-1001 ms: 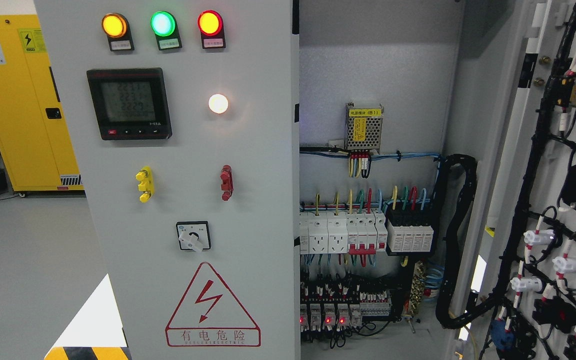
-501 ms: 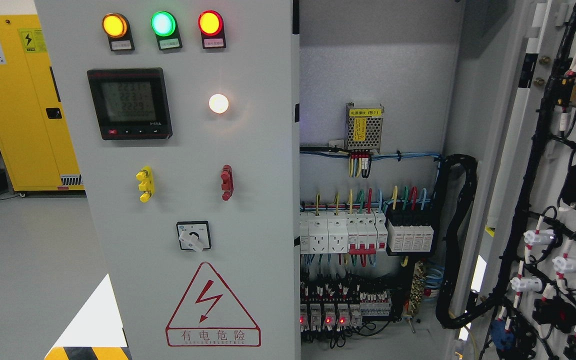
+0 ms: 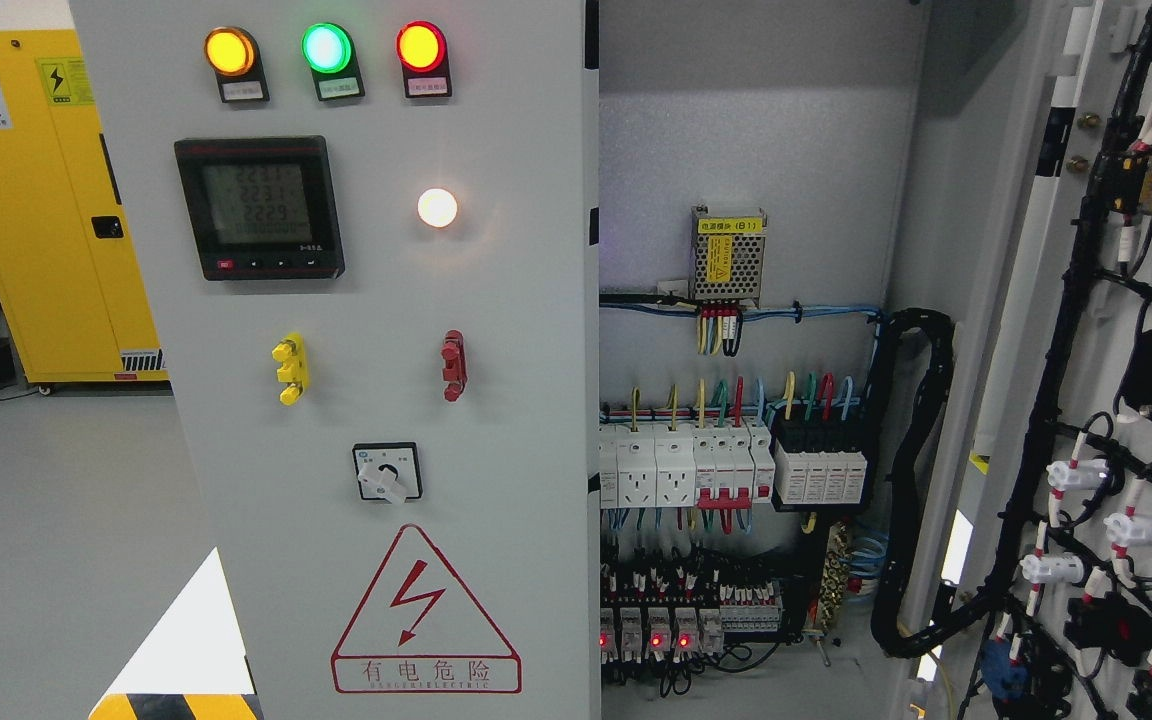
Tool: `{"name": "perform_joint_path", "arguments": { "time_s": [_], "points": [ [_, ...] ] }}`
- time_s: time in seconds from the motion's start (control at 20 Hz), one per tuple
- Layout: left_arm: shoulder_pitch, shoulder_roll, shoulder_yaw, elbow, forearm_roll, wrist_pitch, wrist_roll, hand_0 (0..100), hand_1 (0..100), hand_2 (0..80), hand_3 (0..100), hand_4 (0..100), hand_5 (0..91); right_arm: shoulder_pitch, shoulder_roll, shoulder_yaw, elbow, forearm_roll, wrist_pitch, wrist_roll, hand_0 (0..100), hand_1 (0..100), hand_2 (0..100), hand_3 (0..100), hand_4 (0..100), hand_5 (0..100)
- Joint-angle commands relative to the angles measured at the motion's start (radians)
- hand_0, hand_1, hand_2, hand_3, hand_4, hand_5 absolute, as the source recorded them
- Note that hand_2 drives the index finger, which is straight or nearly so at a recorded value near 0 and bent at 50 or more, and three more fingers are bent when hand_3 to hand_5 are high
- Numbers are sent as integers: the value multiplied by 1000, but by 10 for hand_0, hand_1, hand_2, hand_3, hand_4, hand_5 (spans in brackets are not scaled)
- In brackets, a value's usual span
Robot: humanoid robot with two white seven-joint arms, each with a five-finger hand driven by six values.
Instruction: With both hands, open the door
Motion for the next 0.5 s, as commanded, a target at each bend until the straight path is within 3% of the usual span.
{"name": "perform_joint_path", "arguments": {
  "time_s": [0.0, 0.45],
  "points": [
    [30, -8, 1, 94, -3, 0, 2, 0, 0, 0, 0, 0, 0, 15, 11, 28, -129, -23, -21, -10, 201, 121, 0, 0, 0, 0],
    [30, -11, 1, 90, -3, -6, -6, 0, 0, 0, 0, 0, 0, 244, -3, 74, -988, -77, -32, -7, 201, 122, 0, 0, 0, 0]
  ]
}}
